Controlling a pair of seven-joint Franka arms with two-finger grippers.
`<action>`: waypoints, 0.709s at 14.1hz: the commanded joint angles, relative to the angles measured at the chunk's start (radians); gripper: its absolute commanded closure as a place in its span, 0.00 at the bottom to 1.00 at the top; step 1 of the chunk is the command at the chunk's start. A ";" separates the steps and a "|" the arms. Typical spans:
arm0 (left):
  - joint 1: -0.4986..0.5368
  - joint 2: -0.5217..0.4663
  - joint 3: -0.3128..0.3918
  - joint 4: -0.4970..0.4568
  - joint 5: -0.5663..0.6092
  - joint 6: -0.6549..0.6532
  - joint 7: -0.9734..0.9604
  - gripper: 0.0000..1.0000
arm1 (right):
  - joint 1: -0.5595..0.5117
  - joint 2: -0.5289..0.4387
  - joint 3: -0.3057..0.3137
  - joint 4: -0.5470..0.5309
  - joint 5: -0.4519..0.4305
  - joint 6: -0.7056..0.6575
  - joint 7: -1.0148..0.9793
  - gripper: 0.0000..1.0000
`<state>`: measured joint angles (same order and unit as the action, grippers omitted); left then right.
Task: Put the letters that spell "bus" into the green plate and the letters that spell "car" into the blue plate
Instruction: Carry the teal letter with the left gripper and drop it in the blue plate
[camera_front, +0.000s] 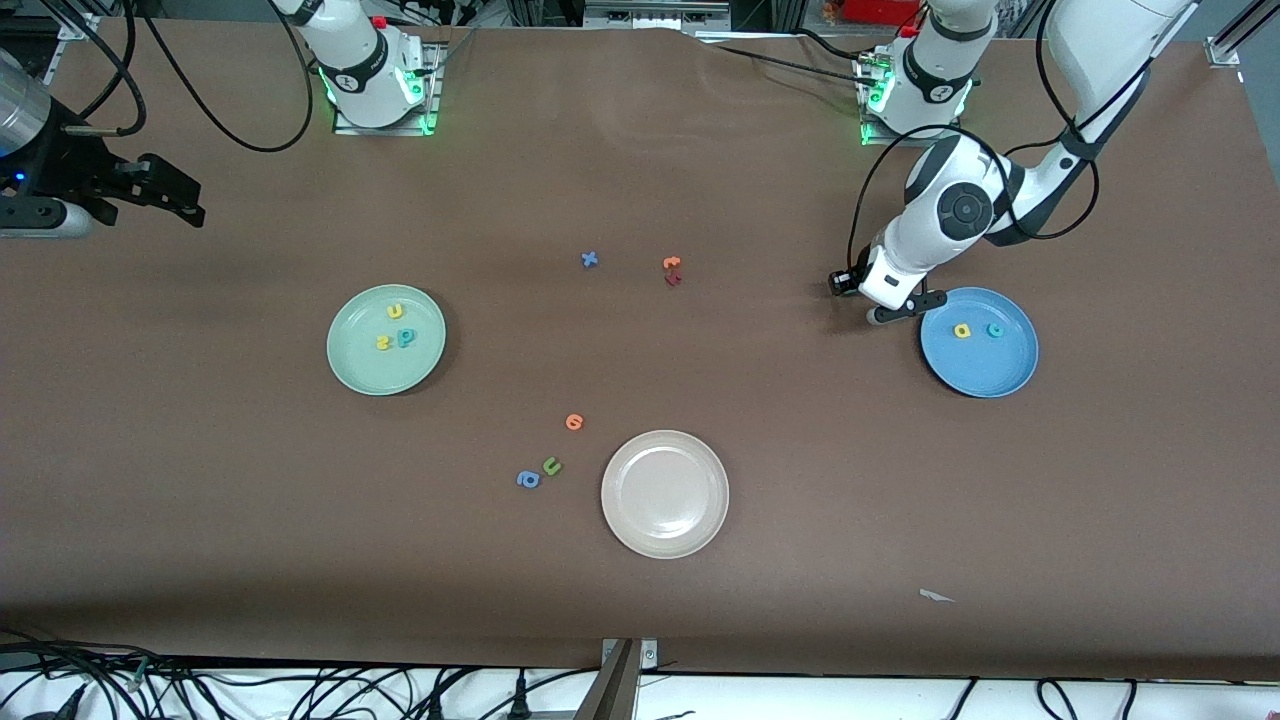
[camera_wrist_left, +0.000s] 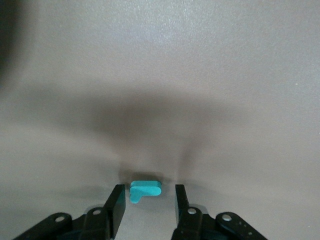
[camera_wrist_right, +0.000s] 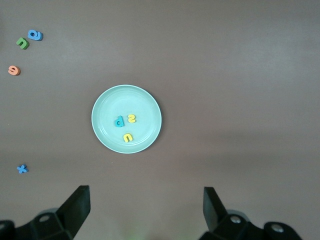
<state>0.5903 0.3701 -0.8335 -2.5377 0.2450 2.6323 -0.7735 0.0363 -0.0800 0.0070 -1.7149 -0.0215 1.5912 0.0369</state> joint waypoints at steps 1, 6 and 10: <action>-0.006 0.019 0.011 0.013 0.080 0.002 -0.041 0.52 | 0.019 0.028 -0.019 0.035 -0.001 -0.030 0.017 0.00; -0.007 0.036 0.027 0.013 0.125 0.002 -0.081 0.52 | 0.020 0.031 -0.016 0.035 0.003 -0.022 0.017 0.00; -0.009 0.046 0.027 0.014 0.126 0.002 -0.086 0.55 | 0.014 0.032 -0.024 0.032 0.003 -0.033 0.018 0.00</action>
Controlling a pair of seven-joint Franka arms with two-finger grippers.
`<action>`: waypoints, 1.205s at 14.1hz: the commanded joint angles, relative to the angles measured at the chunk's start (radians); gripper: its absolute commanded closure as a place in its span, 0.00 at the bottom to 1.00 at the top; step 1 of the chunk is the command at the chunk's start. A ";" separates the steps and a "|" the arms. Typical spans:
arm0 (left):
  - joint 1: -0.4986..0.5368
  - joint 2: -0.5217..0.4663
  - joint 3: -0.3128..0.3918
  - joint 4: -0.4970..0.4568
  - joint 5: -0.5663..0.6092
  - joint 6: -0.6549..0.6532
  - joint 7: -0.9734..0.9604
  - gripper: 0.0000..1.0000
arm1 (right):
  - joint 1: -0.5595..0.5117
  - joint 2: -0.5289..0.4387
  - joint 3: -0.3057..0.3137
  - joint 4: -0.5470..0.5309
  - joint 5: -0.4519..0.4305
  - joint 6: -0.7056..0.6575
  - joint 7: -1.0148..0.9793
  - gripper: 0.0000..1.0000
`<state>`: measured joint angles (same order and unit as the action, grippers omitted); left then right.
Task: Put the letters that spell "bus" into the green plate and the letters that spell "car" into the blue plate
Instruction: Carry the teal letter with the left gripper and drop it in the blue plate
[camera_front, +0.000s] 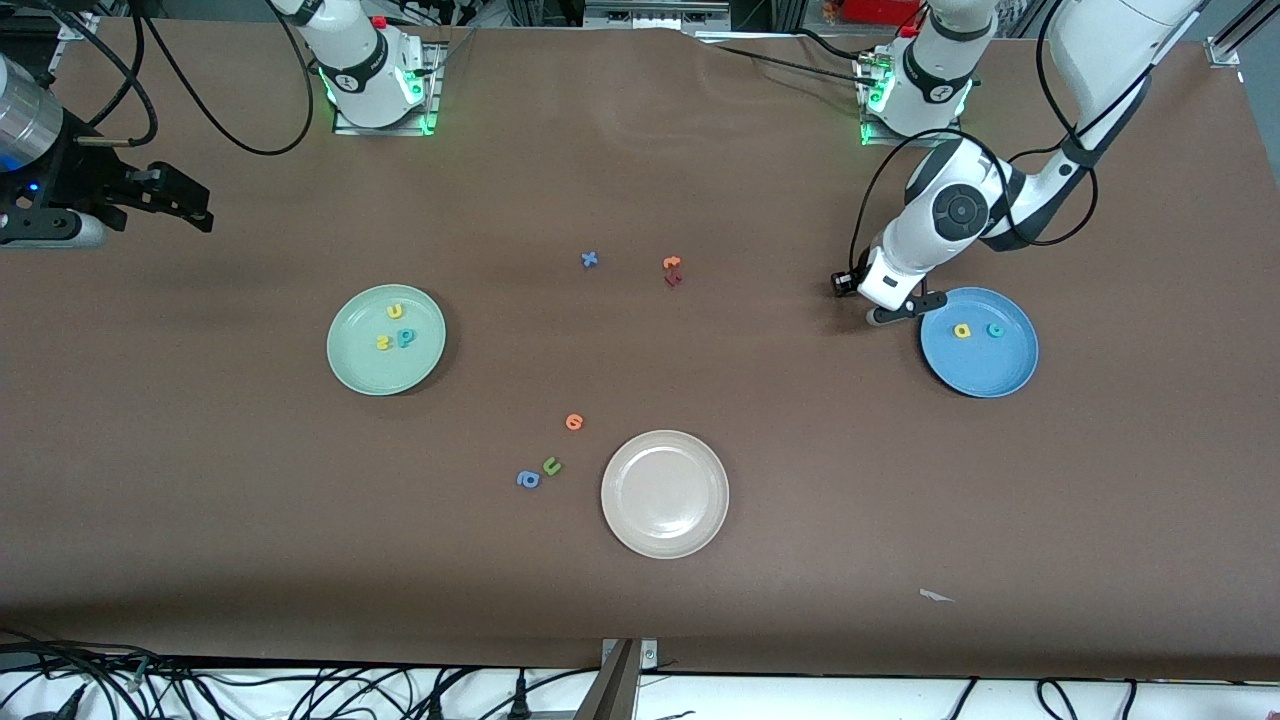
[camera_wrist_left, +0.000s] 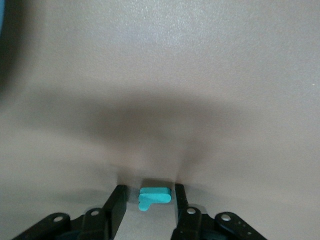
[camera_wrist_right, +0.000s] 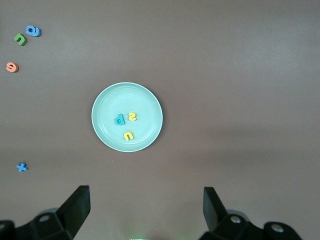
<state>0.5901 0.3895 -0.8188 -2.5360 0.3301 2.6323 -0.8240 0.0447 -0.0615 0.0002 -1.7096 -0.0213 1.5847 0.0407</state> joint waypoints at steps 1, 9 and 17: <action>-0.009 0.026 0.012 0.013 0.041 0.002 -0.035 0.61 | 0.003 0.016 -0.017 0.030 0.003 -0.026 0.013 0.00; -0.004 0.023 0.013 0.016 0.041 0.002 -0.033 0.86 | 0.015 0.012 0.003 0.030 -0.003 -0.038 0.013 0.00; 0.051 0.011 0.009 0.330 0.023 -0.469 0.136 0.87 | 0.015 0.011 0.001 0.030 0.001 -0.049 0.013 0.00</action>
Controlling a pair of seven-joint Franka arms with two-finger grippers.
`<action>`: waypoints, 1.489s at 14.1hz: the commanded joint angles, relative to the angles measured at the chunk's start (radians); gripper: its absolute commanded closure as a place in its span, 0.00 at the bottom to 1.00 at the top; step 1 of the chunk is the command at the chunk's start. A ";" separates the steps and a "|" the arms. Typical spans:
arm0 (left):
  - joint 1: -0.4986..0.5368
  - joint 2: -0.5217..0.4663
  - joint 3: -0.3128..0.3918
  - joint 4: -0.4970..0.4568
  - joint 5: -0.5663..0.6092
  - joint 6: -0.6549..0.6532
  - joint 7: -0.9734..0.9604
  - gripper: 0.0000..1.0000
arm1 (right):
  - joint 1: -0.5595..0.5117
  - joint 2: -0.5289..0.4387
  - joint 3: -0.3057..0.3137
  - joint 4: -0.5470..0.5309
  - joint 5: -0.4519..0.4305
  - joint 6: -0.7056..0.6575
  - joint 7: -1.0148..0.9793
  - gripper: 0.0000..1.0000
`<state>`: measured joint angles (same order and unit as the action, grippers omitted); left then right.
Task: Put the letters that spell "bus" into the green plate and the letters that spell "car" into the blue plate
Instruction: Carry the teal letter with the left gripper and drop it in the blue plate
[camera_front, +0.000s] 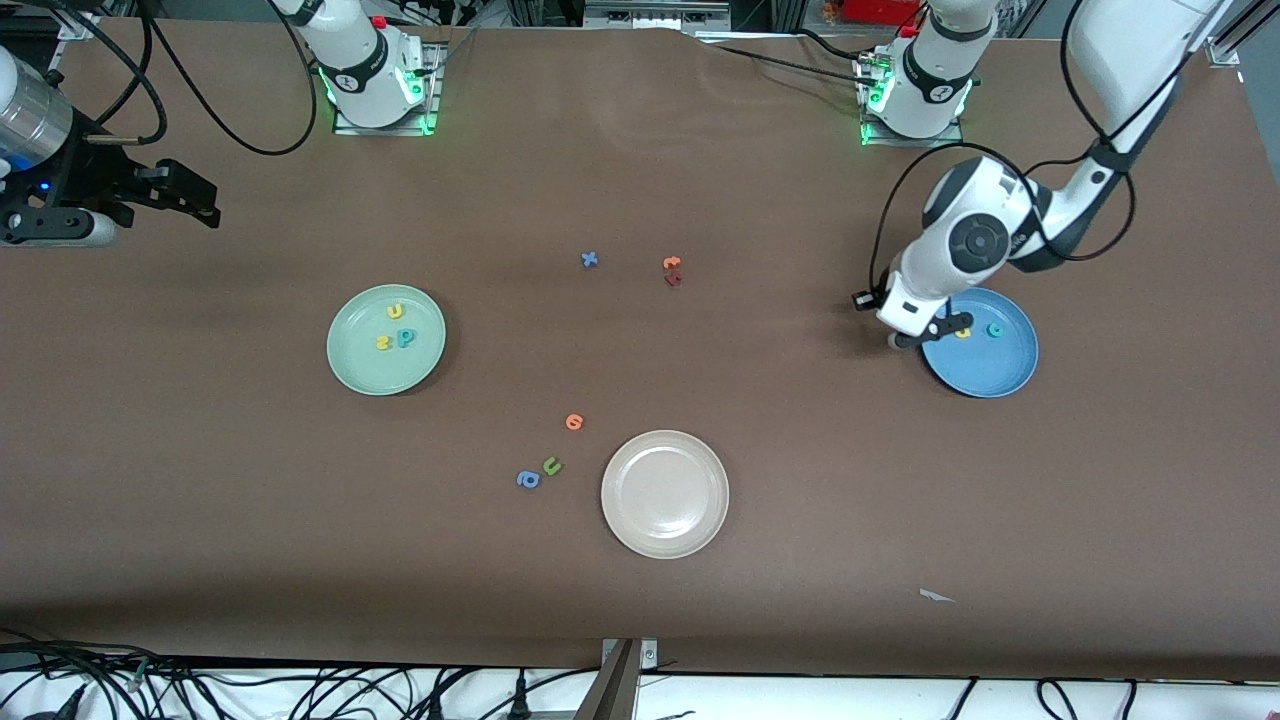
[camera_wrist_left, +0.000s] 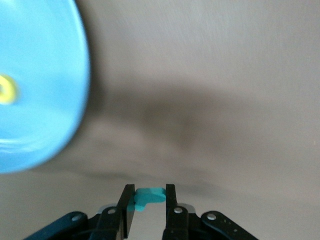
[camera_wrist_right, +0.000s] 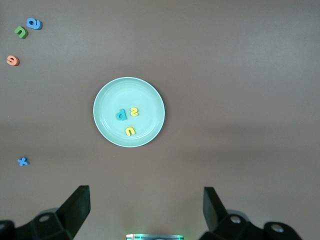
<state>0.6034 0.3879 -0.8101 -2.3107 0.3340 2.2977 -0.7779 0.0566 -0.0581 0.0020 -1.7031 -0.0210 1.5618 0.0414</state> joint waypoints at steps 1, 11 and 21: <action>0.077 0.014 -0.001 0.135 0.019 -0.171 0.151 0.87 | 0.003 0.007 -0.001 0.023 0.001 -0.028 0.012 0.00; 0.187 0.077 0.002 0.155 0.013 -0.173 0.336 0.72 | 0.003 0.003 -0.004 0.025 0.001 -0.043 0.011 0.00; 0.193 0.046 -0.027 0.264 0.011 -0.321 0.344 0.14 | 0.003 0.003 -0.004 0.026 0.001 -0.049 0.011 0.00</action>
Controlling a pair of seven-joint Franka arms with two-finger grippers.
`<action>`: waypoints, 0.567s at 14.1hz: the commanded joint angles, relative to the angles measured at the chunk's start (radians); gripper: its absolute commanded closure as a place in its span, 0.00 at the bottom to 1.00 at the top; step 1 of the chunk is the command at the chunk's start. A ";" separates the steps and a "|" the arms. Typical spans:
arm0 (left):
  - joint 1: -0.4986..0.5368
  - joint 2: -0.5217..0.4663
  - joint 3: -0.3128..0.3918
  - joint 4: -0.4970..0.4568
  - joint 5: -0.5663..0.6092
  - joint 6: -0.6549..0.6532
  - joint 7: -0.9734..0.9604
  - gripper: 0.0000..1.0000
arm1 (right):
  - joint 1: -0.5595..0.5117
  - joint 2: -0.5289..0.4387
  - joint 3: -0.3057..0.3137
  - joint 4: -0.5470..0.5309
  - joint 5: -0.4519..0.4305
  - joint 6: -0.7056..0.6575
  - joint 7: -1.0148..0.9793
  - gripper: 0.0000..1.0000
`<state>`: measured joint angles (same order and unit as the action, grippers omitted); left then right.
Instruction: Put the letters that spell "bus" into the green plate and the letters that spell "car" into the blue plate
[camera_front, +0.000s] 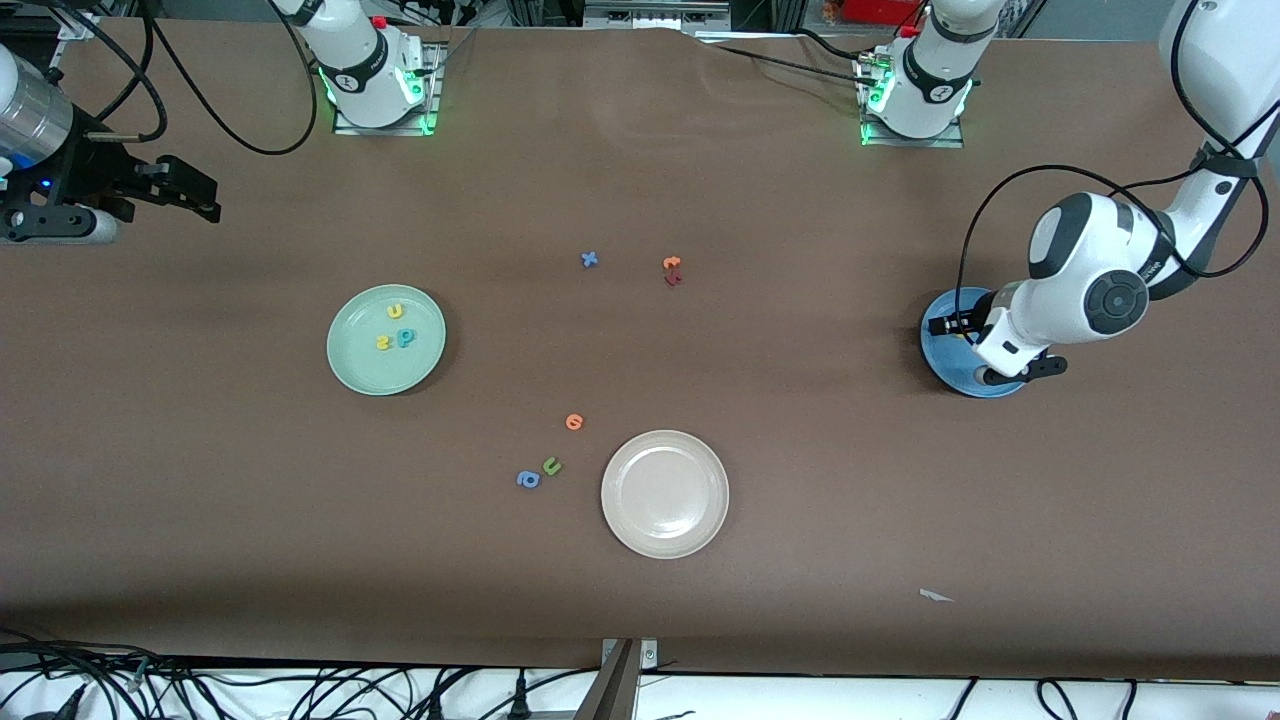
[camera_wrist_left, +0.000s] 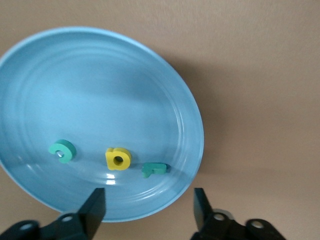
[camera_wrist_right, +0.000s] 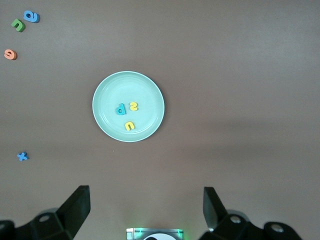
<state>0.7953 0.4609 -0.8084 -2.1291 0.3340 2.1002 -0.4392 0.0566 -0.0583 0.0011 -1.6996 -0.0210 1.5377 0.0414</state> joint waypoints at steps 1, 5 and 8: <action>0.002 -0.027 -0.053 0.148 0.011 -0.226 0.007 0.14 | 0.003 0.003 -0.003 0.023 0.001 -0.025 0.011 0.00; -0.002 -0.027 -0.097 0.410 -0.046 -0.550 0.016 0.12 | 0.003 0.003 0.000 0.023 0.001 -0.027 0.011 0.00; -0.004 -0.028 -0.132 0.590 -0.047 -0.705 0.016 0.00 | 0.003 0.003 0.000 0.023 0.001 -0.025 0.012 0.00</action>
<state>0.7978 0.4308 -0.9315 -1.6540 0.3074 1.4886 -0.4392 0.0566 -0.0583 0.0012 -1.6981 -0.0210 1.5350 0.0414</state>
